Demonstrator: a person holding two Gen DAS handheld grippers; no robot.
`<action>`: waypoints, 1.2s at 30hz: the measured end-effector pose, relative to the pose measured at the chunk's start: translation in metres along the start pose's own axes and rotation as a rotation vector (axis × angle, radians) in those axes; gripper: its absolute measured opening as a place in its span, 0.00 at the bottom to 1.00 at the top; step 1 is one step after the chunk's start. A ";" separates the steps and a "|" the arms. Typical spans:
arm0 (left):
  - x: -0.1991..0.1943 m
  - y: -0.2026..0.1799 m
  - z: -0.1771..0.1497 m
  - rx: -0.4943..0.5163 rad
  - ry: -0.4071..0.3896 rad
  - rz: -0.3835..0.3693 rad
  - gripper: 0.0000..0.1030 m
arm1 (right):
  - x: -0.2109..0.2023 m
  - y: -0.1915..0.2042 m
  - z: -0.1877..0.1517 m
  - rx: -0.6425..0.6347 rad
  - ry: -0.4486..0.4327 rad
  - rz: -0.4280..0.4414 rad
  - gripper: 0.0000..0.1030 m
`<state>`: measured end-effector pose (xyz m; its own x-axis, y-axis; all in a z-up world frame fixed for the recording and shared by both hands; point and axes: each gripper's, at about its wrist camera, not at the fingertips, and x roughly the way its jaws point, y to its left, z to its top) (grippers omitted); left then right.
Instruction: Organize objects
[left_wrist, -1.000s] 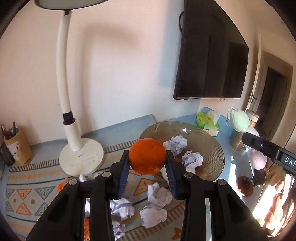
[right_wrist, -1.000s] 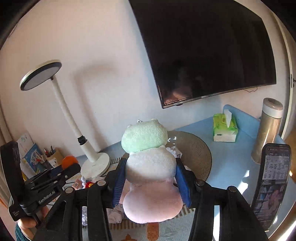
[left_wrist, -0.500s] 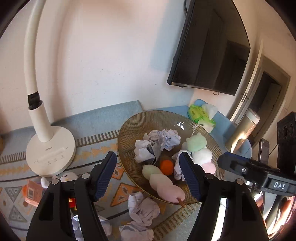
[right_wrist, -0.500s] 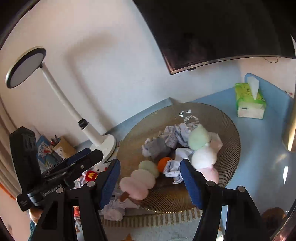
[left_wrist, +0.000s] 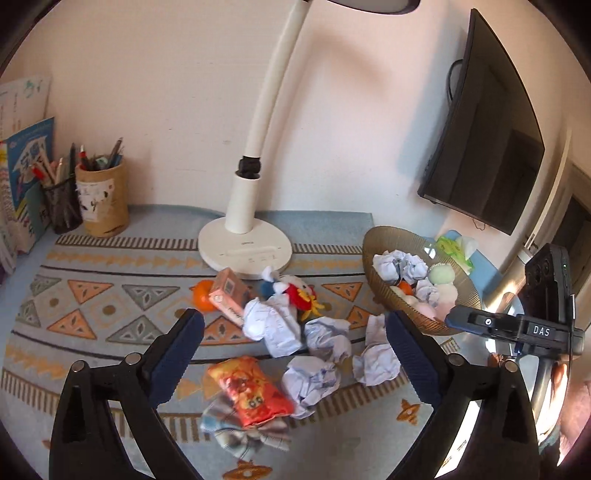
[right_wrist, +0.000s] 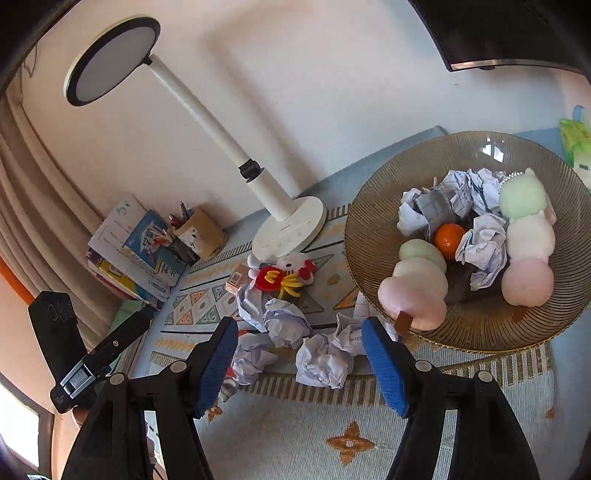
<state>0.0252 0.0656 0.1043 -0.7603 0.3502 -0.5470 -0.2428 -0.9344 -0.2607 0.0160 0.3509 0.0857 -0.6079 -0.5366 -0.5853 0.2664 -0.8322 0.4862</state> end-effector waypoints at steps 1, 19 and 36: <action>-0.005 0.010 -0.007 -0.015 0.000 0.027 0.96 | 0.002 0.006 -0.009 -0.018 -0.006 -0.015 0.79; 0.023 0.052 -0.077 -0.051 0.134 0.118 0.96 | 0.047 0.003 -0.058 -0.056 -0.014 -0.265 0.88; 0.041 0.082 -0.054 -0.045 0.202 0.306 0.95 | 0.049 0.003 -0.056 -0.046 -0.001 -0.279 0.88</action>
<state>0.0070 0.0066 0.0178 -0.6581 0.0651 -0.7501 0.0078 -0.9956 -0.0932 0.0287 0.3138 0.0220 -0.6631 -0.2859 -0.6917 0.1228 -0.9532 0.2763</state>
